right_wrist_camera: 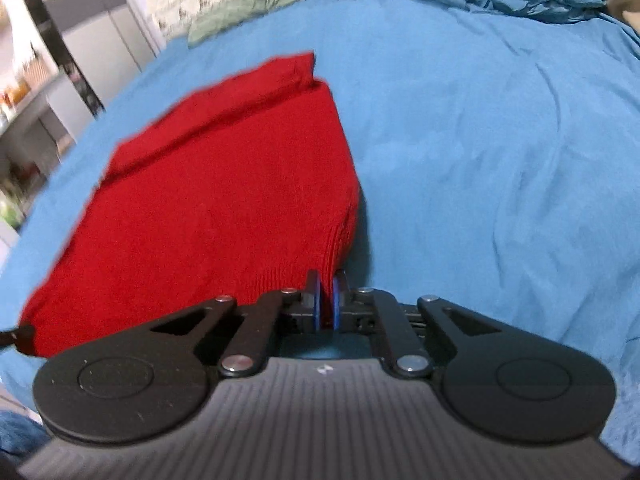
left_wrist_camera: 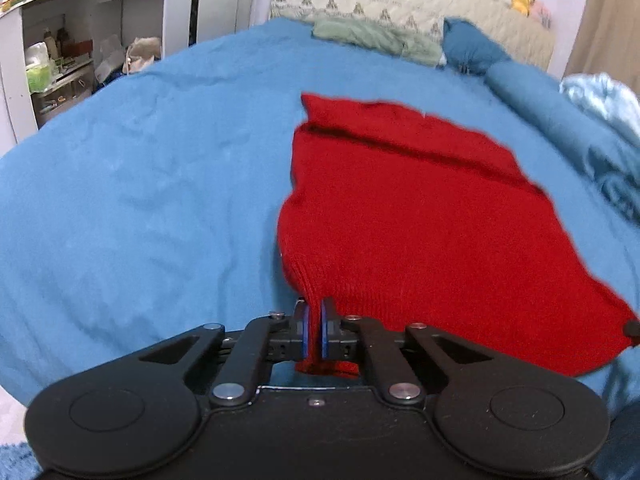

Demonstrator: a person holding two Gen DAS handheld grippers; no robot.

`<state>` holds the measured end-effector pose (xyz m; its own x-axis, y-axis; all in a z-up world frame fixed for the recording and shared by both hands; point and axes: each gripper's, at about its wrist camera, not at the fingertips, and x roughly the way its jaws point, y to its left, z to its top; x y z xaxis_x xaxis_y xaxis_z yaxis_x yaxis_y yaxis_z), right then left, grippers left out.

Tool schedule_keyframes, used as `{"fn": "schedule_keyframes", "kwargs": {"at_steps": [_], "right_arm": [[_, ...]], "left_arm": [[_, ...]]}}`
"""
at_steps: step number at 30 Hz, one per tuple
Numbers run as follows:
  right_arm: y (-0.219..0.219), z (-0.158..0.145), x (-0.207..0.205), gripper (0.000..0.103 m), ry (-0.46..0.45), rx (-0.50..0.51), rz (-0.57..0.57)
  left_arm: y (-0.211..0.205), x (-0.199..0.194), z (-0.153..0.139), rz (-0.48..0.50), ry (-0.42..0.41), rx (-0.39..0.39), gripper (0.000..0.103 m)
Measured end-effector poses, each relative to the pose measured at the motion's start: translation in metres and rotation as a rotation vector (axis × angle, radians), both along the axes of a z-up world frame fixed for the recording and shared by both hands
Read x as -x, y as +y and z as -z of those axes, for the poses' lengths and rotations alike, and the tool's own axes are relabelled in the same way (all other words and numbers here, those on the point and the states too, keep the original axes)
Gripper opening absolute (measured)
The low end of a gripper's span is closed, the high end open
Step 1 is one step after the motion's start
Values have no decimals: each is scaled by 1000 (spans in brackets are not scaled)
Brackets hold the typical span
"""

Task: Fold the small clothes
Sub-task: 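Grasp the hem with the left gripper while the right gripper grasps the hem, lift toward the collar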

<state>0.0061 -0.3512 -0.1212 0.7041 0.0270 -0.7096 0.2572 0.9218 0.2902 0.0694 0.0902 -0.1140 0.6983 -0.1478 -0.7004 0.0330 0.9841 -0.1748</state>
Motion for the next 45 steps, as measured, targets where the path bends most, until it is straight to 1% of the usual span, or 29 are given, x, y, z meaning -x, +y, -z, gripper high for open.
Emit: {"fn": "schedule_keyframes", "kwargs": {"at_steps": [3, 5, 8, 10, 11, 12, 14, 15, 17, 18, 19, 20, 21, 23, 24, 25, 26, 27, 28, 29, 30, 32, 34, 35, 36, 39, 43, 45], "right_arm": [[-12, -25, -3, 20, -60, -63, 14], [-20, -43, -10, 20, -110, -116, 21], [-32, -71, -35, 20, -197, -192, 26], [-40, -90, -65, 19, -254, -233, 18], [-45, -98, -80, 15, -279, -247, 17], [-50, -110, -101, 15, -315, -260, 12], [-55, -128, -140, 15, -369, -256, 14], [-58, -136, -167, 15, -388, -254, 15], [-66, -143, -214, 15, -386, -255, 16], [-68, -144, -235, 15, -387, -233, 21], [-70, -142, -249, 15, -388, -220, -4], [-68, -138, -256, 20, -384, -200, -47], [-61, -131, -257, 23, -366, -146, -92], [-43, -108, -251, 27, -308, -42, -187], [-33, -91, -244, 27, -268, -24, -244], [-23, -70, -234, 27, -213, -20, -282], [-16, -56, -227, 27, -170, -26, -304], [-7, -37, -216, 30, -118, -38, -322], [2, -22, -207, 33, -78, -48, -332], [11, -11, -197, 41, -51, -45, -340], [23, -2, -186, 50, -42, -27, -347], [38, 5, -172, 58, -57, -6, -360], [55, 6, -162, 59, -82, 12, -380], [61, 5, -162, 64, -83, 15, -397], [69, 6, -163, 66, -80, 22, -410], [88, 13, -176, 66, -79, 38, -450], [97, 23, -192, 66, -68, 78, -478], [102, 28, -195, 64, -66, 97, -488]], "left_arm": [[4, -9, -23, -9, -39, 46, 5], [2, -20, -42, -3, -85, 76, 5], [2, -53, -72, -8, -157, 131, 5], [4, -88, -88, -20, -193, 185, 5], [5, -106, -95, -22, -209, 202, 5], [4, -129, -103, -24, -234, 211, 5], [3, -173, -112, -30, -271, 205, 5], [2, -200, -115, -40, -280, 208, 5], [-6, -244, -118, -64, -280, 194, 5], [-10, -263, -116, -78, -280, 175, 5], [-12, -273, -111, -83, -275, 164, 5], [-13, -281, -104, -84, -261, 153, 5], [-14, -284, -95, -81, -243, 144, 5], [-16, -281, -71, -63, -206, 113, 5], [-17, -278, -60, -54, -192, 79, 5], [-18, -274, -48, -51, -182, 43, 5], [-16, -270, -40, -48, -175, 35, 5], [-14, -265, -33, -49, -168, 39, 5], [-11, -259, -29, -53, -164, 39, 5], [-9, -255, -27, -55, -163, 34, 5], [-7, -249, -26, -55, -162, 33, 5], [-5, -241, -27, -49, -162, 36, 5], [-5, -235, -32, -42, -167, 31, 5], [-5, -231, -34, -38, -170, 28, 5], [-5, -228, -35, -35, -173, 25, 5], [-5, -227, -37, -33, -177, 27, 5], [-6, -228, -38, -26, -175, 25, 5], [-6, -228, -38, -21, -174, 19, 5]]}}
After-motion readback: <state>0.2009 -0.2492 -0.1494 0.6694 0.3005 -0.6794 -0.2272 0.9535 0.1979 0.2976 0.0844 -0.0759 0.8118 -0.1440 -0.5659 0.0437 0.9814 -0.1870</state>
